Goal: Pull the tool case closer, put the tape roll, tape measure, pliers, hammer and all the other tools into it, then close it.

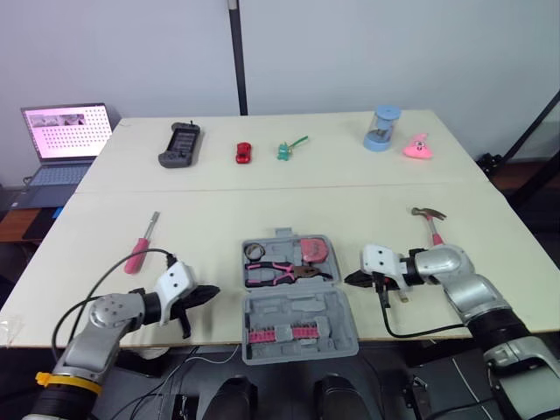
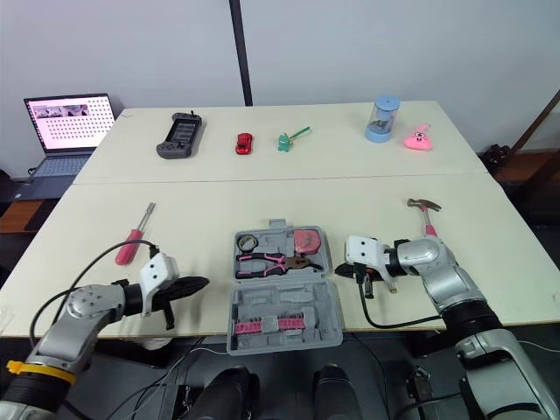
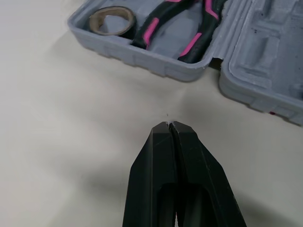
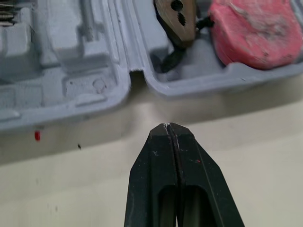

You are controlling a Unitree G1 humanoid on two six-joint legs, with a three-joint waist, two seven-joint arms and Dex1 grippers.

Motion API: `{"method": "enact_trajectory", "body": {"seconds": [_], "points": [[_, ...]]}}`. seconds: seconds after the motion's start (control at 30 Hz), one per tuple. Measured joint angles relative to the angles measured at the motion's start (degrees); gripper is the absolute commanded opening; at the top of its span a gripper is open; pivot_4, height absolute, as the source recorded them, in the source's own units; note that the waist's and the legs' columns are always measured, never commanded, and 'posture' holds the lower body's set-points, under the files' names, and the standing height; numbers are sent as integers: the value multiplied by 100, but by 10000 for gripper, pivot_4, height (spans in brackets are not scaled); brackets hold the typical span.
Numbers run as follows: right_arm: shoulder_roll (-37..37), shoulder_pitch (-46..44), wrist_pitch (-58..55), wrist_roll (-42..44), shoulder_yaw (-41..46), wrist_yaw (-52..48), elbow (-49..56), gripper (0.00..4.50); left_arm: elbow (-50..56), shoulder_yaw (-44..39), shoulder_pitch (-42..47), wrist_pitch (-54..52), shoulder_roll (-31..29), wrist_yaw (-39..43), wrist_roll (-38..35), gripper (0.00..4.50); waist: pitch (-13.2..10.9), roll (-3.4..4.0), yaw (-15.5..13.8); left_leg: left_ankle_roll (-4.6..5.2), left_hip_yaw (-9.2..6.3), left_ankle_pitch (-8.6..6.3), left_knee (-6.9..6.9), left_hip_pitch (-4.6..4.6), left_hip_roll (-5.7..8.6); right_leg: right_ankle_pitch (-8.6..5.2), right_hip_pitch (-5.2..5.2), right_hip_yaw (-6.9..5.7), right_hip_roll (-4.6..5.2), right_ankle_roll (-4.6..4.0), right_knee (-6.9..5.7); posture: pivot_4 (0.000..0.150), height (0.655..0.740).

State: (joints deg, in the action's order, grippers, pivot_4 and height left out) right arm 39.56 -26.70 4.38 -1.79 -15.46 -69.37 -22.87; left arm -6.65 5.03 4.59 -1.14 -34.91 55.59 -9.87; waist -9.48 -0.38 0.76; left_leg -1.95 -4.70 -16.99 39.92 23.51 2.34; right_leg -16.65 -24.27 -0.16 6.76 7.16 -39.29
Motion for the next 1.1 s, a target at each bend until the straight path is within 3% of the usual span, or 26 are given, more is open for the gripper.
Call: {"method": "enact_trajectory", "body": {"seconds": [0.47, 0.93, 1.1], "points": [[-288, -40, -18, -129, -97, -18, -114, 0, -816, 537, 887, -36, 676, 180, 311, 478, 0, -1, -5, -1, -2, 1, 6, 0, 11, 0, 1, -1, -3, 1, -6, 1500, 6753], [-312, -81, -38, -194, -85, 6, -140, 0, -861, 520, 1051, -328, 721, 328, 318, 478, 1, -2, -5, -2, -4, 2, 7, 0, 11, 0, 3, -2, -4, 1, -7, 1500, 6753], [-443, -427, -14, -307, -92, 53, -594, 0, -1104, 525, 1318, -346, 790, 240, 445, 478, 1, -2, 0, -3, -5, 3, 9, -1, 14, 1, 4, -2, -4, 1, -9, 1500, 6753]]}}
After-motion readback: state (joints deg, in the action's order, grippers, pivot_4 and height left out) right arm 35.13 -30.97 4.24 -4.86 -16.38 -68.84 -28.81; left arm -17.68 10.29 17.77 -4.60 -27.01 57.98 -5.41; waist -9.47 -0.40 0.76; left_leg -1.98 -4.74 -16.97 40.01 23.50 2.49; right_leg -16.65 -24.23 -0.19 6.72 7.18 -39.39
